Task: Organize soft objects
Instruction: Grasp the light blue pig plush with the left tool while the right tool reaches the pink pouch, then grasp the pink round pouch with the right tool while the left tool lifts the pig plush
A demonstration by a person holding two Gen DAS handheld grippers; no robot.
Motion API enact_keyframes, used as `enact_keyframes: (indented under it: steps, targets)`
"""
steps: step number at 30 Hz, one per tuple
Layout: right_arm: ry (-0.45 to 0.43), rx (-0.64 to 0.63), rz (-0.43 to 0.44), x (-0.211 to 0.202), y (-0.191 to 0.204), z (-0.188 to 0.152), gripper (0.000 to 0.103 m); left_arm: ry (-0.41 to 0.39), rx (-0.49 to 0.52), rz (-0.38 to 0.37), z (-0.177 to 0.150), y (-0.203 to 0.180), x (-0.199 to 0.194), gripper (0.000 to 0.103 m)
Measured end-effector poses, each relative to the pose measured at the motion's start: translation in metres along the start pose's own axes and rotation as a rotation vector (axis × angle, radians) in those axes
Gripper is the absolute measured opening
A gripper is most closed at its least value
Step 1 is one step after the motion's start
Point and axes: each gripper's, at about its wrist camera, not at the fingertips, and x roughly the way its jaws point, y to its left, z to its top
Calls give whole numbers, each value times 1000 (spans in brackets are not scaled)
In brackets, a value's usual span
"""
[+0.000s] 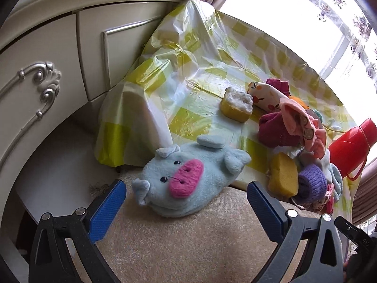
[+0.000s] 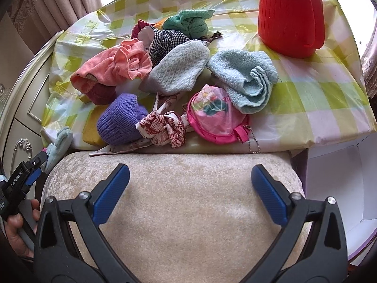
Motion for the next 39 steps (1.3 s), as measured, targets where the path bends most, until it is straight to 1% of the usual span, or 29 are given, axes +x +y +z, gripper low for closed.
enact_keyframes:
  steps: [2, 4, 6, 7, 8, 9, 10, 11, 13, 16, 20, 23, 25, 28, 35, 39]
  targets:
    - [3, -1, -7, 4, -4, 6, 103, 33, 31, -16, 7, 1, 11, 103]
    - [4, 0, -23, 8, -8, 13, 103, 68, 72, 0, 13, 1, 23, 103]
    - [4, 3, -40, 12, -13, 20, 102, 106, 87, -24, 16, 1, 34, 103]
    - [7, 6, -46, 15, -15, 23, 102, 118, 87, -35, 17, 1, 38, 101]
    - [12, 9, -49, 19, -18, 27, 102, 123, 97, -34, 17, -1, 40, 98]
    - [16, 11, -57, 22, -20, 30, 101, 130, 117, -34, 16, -4, 42, 89]
    - [22, 12, -63, 25, -21, 32, 99, 133, 138, -25, 16, -8, 43, 83]
    - [30, 13, -65, 29, -22, 34, 98, 132, 159, -13, 15, -12, 44, 80]
    - [50, 21, -53, 36, -25, 37, 91, 123, 204, -9, 13, -20, 42, 61]
    - [76, 48, -25, 47, -30, 43, 87, 105, 255, -13, 12, -29, 38, 54]
    - [63, 78, 7, 52, -36, 50, 87, 86, 293, -30, 10, -40, 32, 51]
    - [54, 85, 14, 51, -37, 51, 86, 71, 292, -56, 9, -47, 26, 50]
    - [51, 78, 20, 50, -35, 50, 79, 57, 289, -69, 7, -53, 22, 50]
    - [50, 74, 35, 48, -36, 48, 77, 39, 287, -82, 3, -61, 17, 50]
    - [53, 63, 75, 31, -40, 30, 76, -10, 276, -113, -3, -75, 1, 49]
    - [16, 41, 81, 11, -39, 19, 76, -38, 282, -139, -9, -86, -9, 49]
